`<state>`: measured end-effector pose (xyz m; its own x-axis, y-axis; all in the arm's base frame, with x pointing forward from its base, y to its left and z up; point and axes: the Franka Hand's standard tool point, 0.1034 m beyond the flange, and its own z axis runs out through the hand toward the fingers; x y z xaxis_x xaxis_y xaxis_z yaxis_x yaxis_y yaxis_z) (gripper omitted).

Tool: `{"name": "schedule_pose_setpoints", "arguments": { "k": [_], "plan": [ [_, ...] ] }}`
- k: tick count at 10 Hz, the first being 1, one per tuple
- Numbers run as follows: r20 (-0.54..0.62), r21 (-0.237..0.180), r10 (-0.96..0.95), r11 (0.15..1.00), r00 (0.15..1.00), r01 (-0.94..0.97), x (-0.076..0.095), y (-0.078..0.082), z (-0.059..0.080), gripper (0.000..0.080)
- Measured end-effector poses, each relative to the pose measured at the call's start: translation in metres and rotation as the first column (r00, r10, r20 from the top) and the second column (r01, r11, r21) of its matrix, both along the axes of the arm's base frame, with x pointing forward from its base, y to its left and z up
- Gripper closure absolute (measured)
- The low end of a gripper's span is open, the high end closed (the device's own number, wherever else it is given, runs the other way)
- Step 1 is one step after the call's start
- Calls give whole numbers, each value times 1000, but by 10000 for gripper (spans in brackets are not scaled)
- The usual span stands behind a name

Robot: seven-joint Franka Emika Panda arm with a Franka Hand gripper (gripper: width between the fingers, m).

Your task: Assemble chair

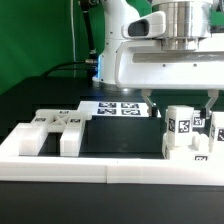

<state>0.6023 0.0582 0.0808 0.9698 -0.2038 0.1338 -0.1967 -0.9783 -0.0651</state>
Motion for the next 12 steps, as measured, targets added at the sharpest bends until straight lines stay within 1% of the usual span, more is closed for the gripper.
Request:
{"name": "schedule_pose_setpoints", "arguments": {
  "k": [4,5,7,10,11,12],
  "plan": [
    [3,-39,237,971,972,-236,0,0,0,151],
    [2,-45,259,965,966,-259,0,0,0,239],
    [1,-44,251,967,968,-251,0,0,-1,514],
    [1,-36,199,979,980,-199,0,0,-1,510],
    [1,-25,130,991,991,-130,0,-1,-1,510],
    [-3,-4,3,1000,1000,-3,1,-2,-1,510]
  ]
}}
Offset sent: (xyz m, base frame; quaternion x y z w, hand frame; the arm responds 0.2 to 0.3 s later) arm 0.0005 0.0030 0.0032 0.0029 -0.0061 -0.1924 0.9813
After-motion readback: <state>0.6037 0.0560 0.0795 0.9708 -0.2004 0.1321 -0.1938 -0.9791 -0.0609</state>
